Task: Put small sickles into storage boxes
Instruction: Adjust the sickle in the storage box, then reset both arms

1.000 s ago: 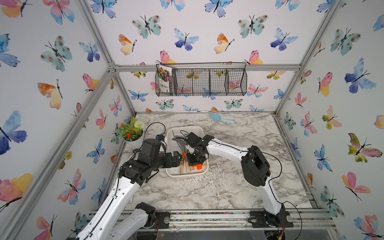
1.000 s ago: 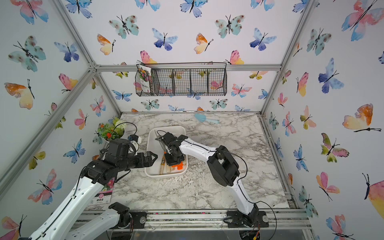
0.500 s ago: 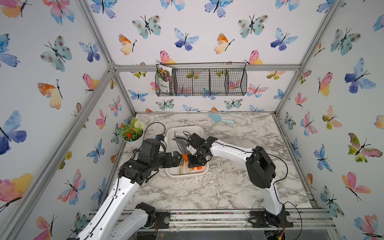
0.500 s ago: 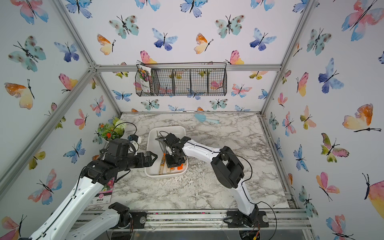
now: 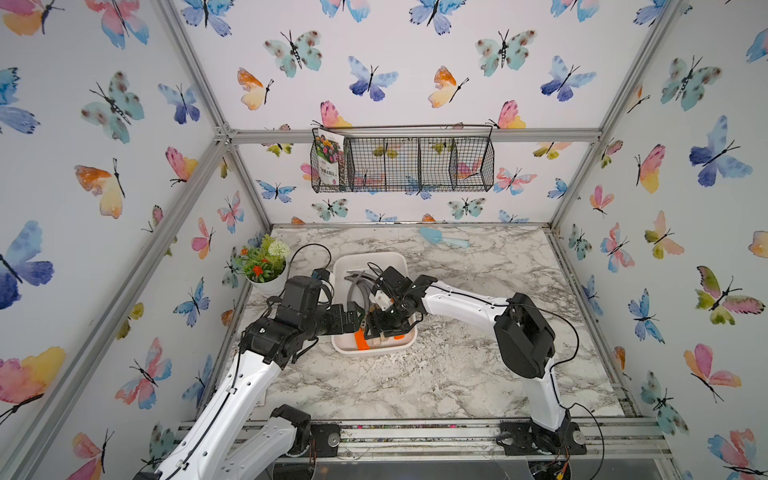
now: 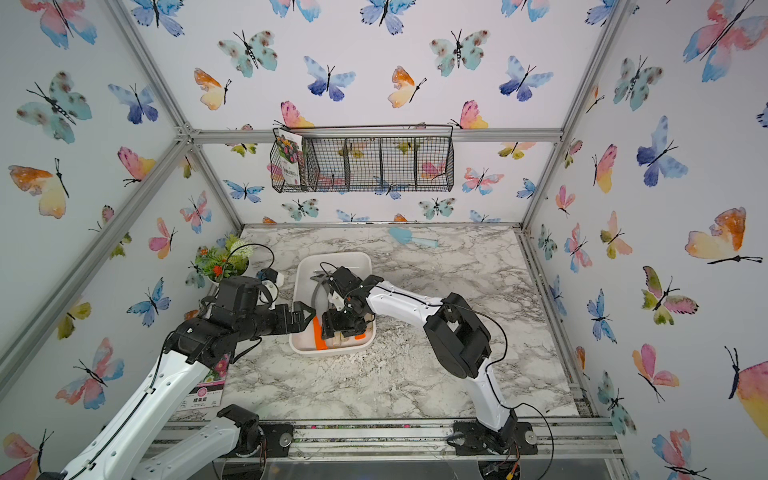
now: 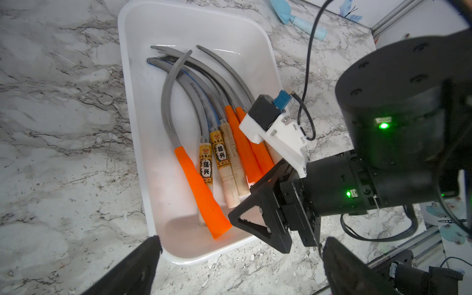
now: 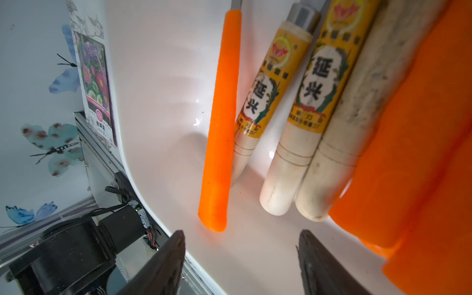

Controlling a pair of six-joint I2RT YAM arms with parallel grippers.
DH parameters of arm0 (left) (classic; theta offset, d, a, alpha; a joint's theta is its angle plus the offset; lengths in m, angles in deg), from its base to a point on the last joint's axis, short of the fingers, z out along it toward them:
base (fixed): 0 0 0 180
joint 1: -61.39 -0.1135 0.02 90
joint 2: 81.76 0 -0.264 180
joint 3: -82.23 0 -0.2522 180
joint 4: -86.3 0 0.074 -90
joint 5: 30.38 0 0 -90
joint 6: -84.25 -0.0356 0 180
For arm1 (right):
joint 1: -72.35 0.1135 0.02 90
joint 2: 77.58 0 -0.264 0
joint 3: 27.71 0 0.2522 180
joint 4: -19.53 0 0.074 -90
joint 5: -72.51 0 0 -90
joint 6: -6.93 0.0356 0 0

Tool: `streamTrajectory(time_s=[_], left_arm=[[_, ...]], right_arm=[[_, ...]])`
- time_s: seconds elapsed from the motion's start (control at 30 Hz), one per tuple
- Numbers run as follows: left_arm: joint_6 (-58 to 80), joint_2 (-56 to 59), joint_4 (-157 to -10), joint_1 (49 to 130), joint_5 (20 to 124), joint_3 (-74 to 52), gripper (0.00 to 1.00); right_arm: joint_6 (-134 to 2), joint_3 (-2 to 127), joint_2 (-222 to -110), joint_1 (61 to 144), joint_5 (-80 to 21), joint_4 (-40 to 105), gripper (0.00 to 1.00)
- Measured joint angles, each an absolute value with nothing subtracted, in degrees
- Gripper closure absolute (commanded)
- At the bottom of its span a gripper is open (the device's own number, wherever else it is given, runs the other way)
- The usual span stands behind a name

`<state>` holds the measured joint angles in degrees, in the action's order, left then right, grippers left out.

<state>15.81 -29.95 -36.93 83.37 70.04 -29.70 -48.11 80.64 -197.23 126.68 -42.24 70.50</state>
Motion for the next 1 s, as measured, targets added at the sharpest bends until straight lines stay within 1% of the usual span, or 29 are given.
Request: streamTrajectory(time_s=[0.07, 0.17, 0.2, 0.33, 0.53, 0.67, 0.87, 1.0], left_arm=[[15.6, -29.9, -37.0, 83.1, 70.0, -29.7, 0.02], [15.2, -29.7, -37.2, 82.6, 70.0, -29.7, 0.02], [15.2, -29.6, -37.3, 82.5, 70.1, -29.6, 0.02], [15.0, -29.1, -37.9, 82.0, 70.0, -29.6, 0.02], [15.1, -27.8, -40.8, 81.4, 69.6, -29.7, 0.02], [15.5, -27.4, -45.3, 80.9, 67.1, -32.1, 0.02], [16.4, -27.4, -54.5, 79.2, 61.6, -39.5, 0.02], [16.8, -27.5, -61.8, 77.8, 57.7, -44.6, 0.02]], right_arm=[[-48.5, 81.1, -196.9, 126.3, -41.5, 71.2, 0.17], [-49.5, 81.2, -195.8, 125.8, -40.6, 71.8, 0.04], [-49.6, 81.2, -195.2, 125.5, -40.1, 71.9, 0.02], [-51.2, 81.1, -192.7, 123.4, -38.0, 71.9, 0.02], [-54.7, 78.9, -187.5, 118.2, -31.6, 71.4, 0.02], [-58.1, 71.9, -182.0, 113.0, -27.1, 69.5, 0.02], [-63.8, 59.4, -172.8, 106.1, -20.0, 63.0, 0.02], [-67.1, 50.2, -166.1, 101.8, -17.2, 54.4, 0.02]])
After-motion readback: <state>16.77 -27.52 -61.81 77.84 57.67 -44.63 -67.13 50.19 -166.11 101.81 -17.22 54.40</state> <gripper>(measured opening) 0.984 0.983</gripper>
